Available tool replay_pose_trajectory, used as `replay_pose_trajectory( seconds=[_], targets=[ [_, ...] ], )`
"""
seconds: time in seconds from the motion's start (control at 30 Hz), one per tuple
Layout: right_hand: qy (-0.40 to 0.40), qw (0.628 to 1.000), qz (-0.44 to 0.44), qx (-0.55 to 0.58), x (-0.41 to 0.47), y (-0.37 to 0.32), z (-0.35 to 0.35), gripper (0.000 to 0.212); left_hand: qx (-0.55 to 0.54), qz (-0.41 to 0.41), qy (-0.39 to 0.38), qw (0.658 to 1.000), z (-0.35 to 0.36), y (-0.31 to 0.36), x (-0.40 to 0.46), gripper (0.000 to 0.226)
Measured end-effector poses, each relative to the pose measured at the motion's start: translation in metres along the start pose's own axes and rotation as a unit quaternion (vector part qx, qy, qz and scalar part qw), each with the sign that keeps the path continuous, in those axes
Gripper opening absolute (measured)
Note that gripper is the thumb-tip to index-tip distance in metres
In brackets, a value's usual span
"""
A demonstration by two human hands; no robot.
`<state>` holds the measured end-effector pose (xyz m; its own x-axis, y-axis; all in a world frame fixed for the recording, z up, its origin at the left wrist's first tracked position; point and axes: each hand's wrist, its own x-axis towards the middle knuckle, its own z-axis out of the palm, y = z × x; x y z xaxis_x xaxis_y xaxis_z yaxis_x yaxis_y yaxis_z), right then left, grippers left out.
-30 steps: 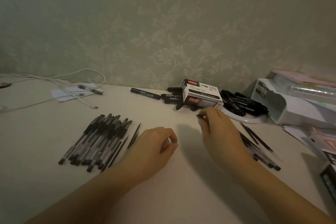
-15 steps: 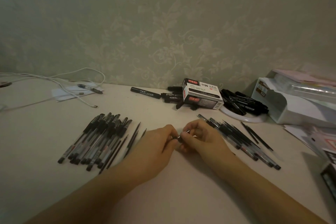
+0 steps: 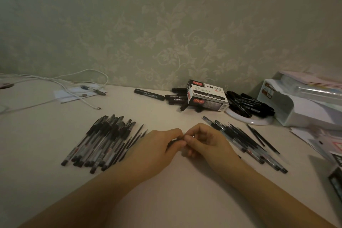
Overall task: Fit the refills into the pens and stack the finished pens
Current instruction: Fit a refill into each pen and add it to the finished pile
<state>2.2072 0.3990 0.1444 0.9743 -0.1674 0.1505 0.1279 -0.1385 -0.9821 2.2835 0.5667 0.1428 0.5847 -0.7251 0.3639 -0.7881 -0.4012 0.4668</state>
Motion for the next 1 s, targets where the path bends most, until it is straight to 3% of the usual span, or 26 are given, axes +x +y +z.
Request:
replay_pose_trajectory(
  seconds=[0.43,0.5,0.57,0.63,0.77,0.9,1.0],
  targets=[
    [0.043,0.998,-0.030,-0.025,-0.002,0.002,-0.001,0.002,0.076,-0.006,0.024,0.997,-0.005,0.003,-0.001,0.028],
    [0.094,0.993,-0.034,-0.068,-0.002,0.003,-0.002,0.004,0.099,-0.021,0.027,0.995,-0.007,0.000,-0.001,0.023],
    [0.139,0.971,-0.048,-0.186,-0.002,0.005,-0.006,0.006,0.125,-0.043,0.032,0.991,-0.012,-0.006,-0.001,0.015],
    [0.143,0.937,-0.068,-0.311,-0.002,0.007,-0.009,0.009,0.151,-0.062,0.035,0.986,-0.016,-0.012,-0.001,0.009],
    [0.127,0.899,-0.092,-0.410,-0.001,0.013,-0.010,0.015,0.165,-0.094,0.069,0.979,-0.022,-0.018,-0.001,0.014],
    [0.120,0.889,-0.102,-0.430,0.001,0.016,-0.011,0.013,0.132,-0.095,0.105,0.981,-0.028,-0.011,0.001,0.017],
    [0.139,0.895,-0.131,-0.403,-0.001,0.011,-0.008,0.008,0.102,-0.056,0.060,0.991,-0.021,0.007,0.000,0.016]
  ],
)
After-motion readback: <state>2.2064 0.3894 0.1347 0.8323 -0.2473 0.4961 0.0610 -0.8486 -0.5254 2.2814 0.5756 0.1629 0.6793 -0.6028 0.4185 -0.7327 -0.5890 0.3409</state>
